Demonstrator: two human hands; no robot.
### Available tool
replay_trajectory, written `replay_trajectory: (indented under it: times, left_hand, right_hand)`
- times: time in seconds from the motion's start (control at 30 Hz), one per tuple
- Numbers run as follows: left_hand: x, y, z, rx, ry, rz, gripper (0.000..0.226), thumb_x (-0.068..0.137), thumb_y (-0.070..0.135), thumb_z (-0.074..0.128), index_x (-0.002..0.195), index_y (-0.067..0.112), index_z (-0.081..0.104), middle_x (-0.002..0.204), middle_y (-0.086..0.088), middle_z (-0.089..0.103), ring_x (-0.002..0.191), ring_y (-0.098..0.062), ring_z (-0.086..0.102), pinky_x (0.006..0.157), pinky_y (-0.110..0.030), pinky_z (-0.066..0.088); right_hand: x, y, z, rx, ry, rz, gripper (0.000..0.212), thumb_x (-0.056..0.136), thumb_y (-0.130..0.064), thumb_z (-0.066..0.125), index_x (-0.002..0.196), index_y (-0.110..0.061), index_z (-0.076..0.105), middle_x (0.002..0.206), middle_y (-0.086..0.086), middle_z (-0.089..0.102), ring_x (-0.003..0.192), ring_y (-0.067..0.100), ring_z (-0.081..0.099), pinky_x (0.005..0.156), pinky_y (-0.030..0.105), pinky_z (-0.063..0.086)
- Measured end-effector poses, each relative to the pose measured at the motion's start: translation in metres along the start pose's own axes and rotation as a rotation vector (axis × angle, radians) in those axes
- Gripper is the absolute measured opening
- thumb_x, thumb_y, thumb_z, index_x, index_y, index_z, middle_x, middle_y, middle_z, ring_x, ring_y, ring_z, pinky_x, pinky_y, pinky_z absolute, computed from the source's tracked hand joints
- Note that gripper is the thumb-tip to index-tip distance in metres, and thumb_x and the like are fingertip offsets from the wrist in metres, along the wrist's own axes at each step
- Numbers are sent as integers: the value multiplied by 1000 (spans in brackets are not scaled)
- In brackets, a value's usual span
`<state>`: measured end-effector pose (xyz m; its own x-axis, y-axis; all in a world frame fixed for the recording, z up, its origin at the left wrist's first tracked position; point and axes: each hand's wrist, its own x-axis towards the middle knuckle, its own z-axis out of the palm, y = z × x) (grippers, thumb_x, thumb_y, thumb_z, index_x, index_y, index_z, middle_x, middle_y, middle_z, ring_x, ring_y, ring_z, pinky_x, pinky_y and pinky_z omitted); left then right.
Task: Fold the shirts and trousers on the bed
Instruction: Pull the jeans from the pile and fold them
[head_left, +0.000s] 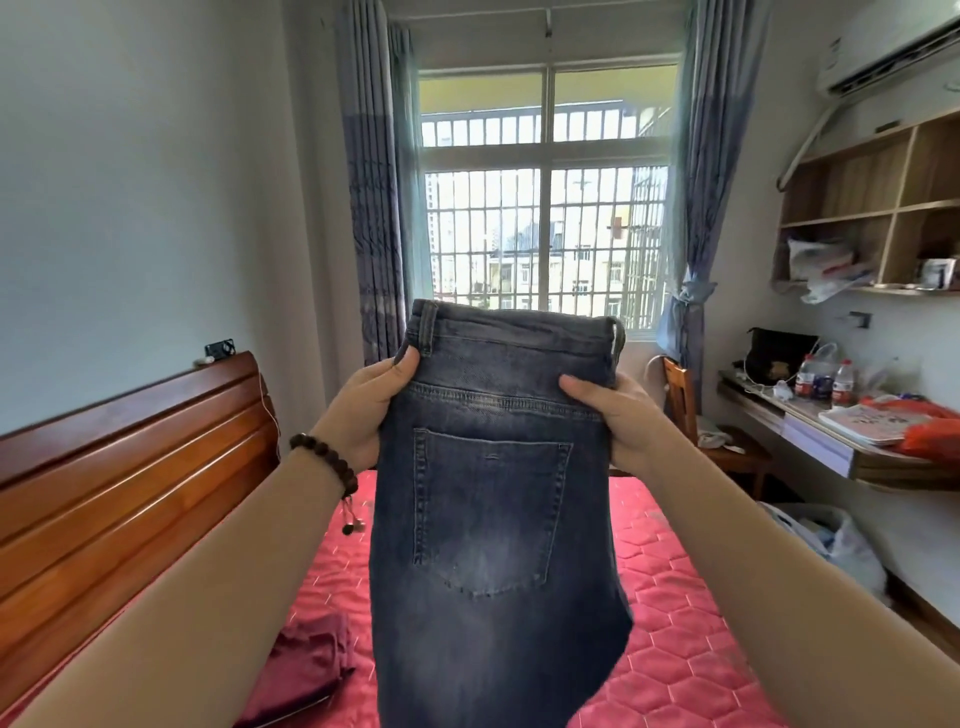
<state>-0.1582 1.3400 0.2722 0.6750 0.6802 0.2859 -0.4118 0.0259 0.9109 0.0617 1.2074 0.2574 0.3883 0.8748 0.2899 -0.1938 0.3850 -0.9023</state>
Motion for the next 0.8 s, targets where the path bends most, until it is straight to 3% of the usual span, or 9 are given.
replay_trajectory:
  times: [0.07,0.23,0.37,0.53,0.67,0.8]
  left_hand:
    - [-1,6,-10,61,33,69,37,86,30,57,112,3,62,104,-13,69,86,-23,69,69,-33,58]
    - [-5,23,-3,176,53,152,22,84,19,63,103,8,65,91,-4,74,80,-17,70,63,-26,56]
    - [-7,20,-4,265,116,218,17,78,12,72,95,10,71,95,-7,74,87,-19,70,73,-30,57]
    - [-22,7,1,264,153,244,27,67,20,77,93,12,73,96,-8,74,90,-21,69,81,-33,56]
    - [-46,11,18,435,149,433,20,76,14,77,96,15,73,93,3,75,87,-9,69,76,-22,53]
    - [-66,45,38,487,95,671,20,81,11,73,99,19,70,93,12,73,89,-3,67,77,-16,51]
  right_hand:
    - [1,-8,12,-30,32,-83,34,63,-9,75,96,-6,67,89,9,74,77,22,71,65,31,58]
    - [-3,-15,35,-168,40,-114,18,77,-2,71,93,-8,67,86,4,75,78,19,71,65,28,57]
    - [-13,-33,38,-233,-10,-135,19,76,-19,71,93,-14,67,88,1,75,82,16,71,74,32,59]
    - [-28,-34,39,-497,101,-279,6,87,-15,67,90,-19,70,87,-3,74,85,15,70,77,32,57]
    - [-59,-41,37,-569,162,-326,9,88,-21,66,85,-25,73,89,-4,75,88,17,70,83,39,55]
    - [-88,-78,50,-487,142,-445,5,83,-30,67,83,-30,73,89,-8,74,86,12,70,74,30,56]
